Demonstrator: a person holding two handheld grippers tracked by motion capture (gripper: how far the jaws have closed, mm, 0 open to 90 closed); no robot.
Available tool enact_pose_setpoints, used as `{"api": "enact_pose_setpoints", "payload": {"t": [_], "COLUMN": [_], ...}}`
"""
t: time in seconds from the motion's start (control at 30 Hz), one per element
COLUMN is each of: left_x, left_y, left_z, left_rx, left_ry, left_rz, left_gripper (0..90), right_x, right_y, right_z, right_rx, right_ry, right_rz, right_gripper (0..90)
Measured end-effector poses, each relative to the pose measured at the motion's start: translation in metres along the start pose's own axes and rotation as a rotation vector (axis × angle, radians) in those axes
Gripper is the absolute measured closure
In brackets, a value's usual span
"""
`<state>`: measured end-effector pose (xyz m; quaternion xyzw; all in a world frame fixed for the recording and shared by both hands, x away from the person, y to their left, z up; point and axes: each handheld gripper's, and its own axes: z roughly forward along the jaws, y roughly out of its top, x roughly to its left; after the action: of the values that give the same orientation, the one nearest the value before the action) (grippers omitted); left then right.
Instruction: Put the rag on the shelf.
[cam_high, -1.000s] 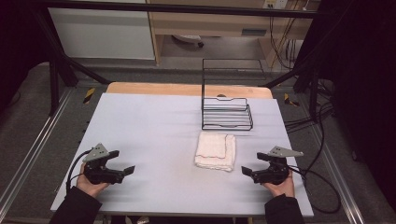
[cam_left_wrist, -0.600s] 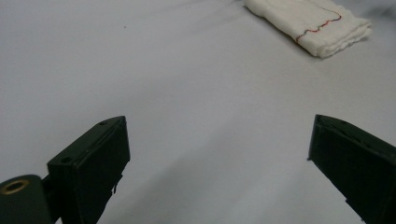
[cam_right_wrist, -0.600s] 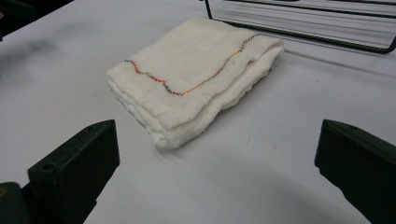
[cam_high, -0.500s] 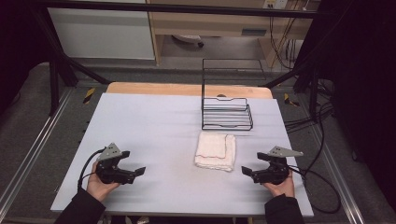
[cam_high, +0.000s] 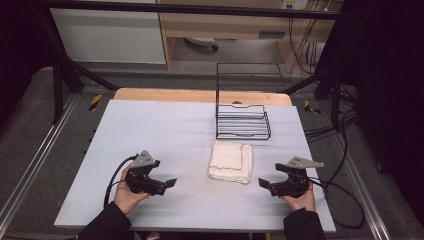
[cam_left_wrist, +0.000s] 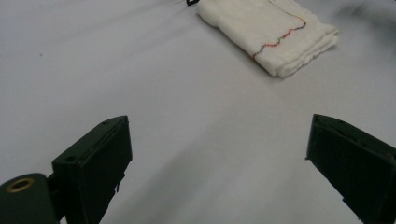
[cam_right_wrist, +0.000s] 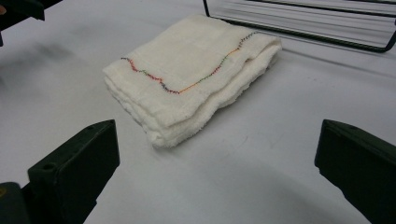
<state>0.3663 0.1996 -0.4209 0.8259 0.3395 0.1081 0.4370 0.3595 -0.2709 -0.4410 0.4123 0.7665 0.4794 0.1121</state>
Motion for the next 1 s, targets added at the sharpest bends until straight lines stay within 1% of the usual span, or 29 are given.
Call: {"api": "enact_pose_setpoints", "payload": {"t": [0.13, 0.23, 0.33, 0.4, 0.5, 0.53, 0.6, 0.67, 0.7, 0.73, 0.8, 0.87, 0.93, 1.0], "left_x": [-0.008, -0.015, -0.020, -0.024, -0.029, -0.030, -0.032, -0.034, -0.035, -0.036, -0.038, -0.040, -0.042, -0.045], "left_y": [0.012, 0.020, 0.026, 0.029, 0.033, 0.034, 0.036, 0.038, 0.039, 0.040, 0.042, 0.043, 0.044, 0.045], "left_z": [0.012, 0.023, 0.034, 0.040, 0.051, 0.054, 0.061, 0.067, 0.070, 0.074, 0.080, 0.086, 0.093, 0.099], "left_rx": [-0.008, 0.003, 0.014, 0.024, 0.037, 0.041, 0.049, 0.059, 0.062, 0.066, 0.071, 0.071, 0.077, 0.087], "left_ry": [-0.008, -0.007, -0.015, -0.011, -0.023, -0.026, -0.028, -0.045, -0.054, -0.059, -0.057, -0.060, -0.053, -0.042], "left_rz": [-0.010, -0.016, -0.025, -0.023, -0.028, -0.031, -0.039, -0.041, -0.046, -0.048, -0.052, -0.069, -0.079, -0.079], "left_gripper": [9.4, 10.9, 14.1, 14.8, 17.1, 20.0, 21.2, 27.1, 27.1, 29.6, 31.2, 34.3, 39.0, 44.4], "right_x": [0.000, 0.000, 0.000, 0.000, 0.000, 0.000, 0.000, 0.000, 0.000, 0.000, 0.000, 0.000, 0.000, 0.000], "right_y": [0.000, 0.000, 0.000, 0.000, 0.000, 0.000, 0.000, 0.000, 0.000, -0.001, -0.001, -0.001, -0.001, -0.001], "right_z": [0.000, 0.000, 0.001, 0.001, 0.001, 0.001, 0.001, 0.001, 0.001, 0.002, 0.002, 0.002, 0.002, 0.002], "right_rx": [0.005, 0.007, 0.009, 0.008, 0.010, 0.010, 0.011, 0.012, 0.012, 0.014, 0.014, 0.015, 0.018, 0.020], "right_ry": [-0.004, -0.006, -0.007, -0.008, -0.007, -0.008, -0.009, -0.009, -0.009, -0.009, -0.009, -0.011, -0.012, -0.011], "right_rz": [0.003, 0.000, 0.000, 0.000, 0.000, 0.000, -0.001, -0.001, -0.001, -0.004, -0.004, -0.004, -0.005, -0.006], "right_gripper": [0.5, 0.5, 0.5, 0.5, 0.5, 0.5, 0.5, 0.5, 0.5, 0.5, 0.5, 0.5, 0.6, 0.6]}}
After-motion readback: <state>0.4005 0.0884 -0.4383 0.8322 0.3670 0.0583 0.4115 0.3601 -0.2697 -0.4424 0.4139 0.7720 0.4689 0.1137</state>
